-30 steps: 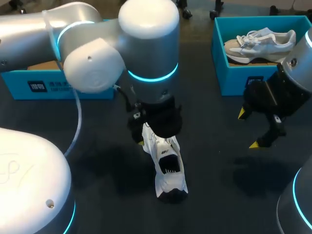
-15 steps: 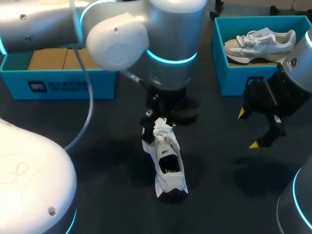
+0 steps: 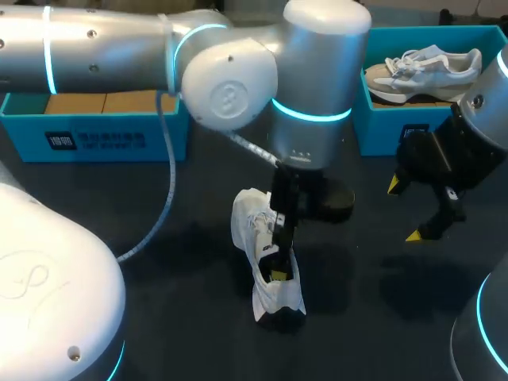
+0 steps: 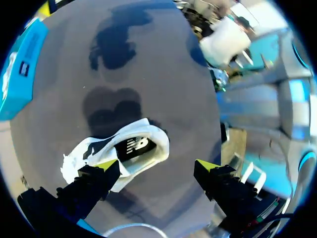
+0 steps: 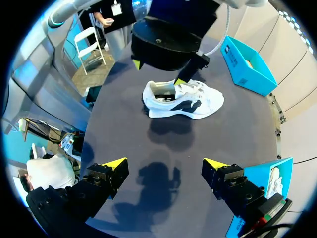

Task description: Take the shoe out of the shoebox, open the shoe tongue, remove and reinsert the insole, then place the shoe into the shoebox

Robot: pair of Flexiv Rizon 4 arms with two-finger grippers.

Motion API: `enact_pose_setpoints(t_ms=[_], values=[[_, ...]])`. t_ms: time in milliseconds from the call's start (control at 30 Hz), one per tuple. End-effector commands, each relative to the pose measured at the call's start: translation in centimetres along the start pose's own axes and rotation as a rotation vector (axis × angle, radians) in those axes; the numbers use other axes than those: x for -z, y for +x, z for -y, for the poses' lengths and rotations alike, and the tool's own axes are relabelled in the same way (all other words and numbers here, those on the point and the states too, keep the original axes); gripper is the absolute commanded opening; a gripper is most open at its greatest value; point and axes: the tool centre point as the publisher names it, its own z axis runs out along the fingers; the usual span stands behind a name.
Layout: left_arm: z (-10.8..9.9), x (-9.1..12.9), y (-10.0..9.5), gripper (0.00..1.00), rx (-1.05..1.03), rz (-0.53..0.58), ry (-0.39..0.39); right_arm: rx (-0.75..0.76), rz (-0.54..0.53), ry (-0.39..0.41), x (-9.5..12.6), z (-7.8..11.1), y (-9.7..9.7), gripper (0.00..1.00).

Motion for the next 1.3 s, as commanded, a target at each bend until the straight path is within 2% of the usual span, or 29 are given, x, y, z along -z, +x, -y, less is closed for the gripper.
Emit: enact_pose_setpoints(t_ms=[33, 200, 467, 767, 1300], values=[[-1.4, -0.8, 1.4, 1.00, 0.076, 0.136, 0.065, 0.001, -0.002, 0.001, -0.2, 0.0, -0.1, 1.00], [-1.3, -1.3, 1.6, 1.00, 0.125, 0.171, 0.084, 0.001, -0.002, 0.001, -0.2, 0.0, -0.1, 1.00], [-0.4, -3.2, 1.1, 1.00, 0.102, 0.142, 0.109, 0.001, -0.002, 0.001, -0.2, 0.0, -0.1, 1.00], [1.5, -6.2, 1.3, 1.00, 0.150, 0.174, 0.068, 0.001, -0.002, 0.001, -0.2, 0.0, -0.1, 1.00], [1.4, -9.1, 1.2, 0.98, 0.205, 0.138, 0.093, 0.001, -0.002, 0.001, -0.2, 0.0, -0.1, 1.00]])
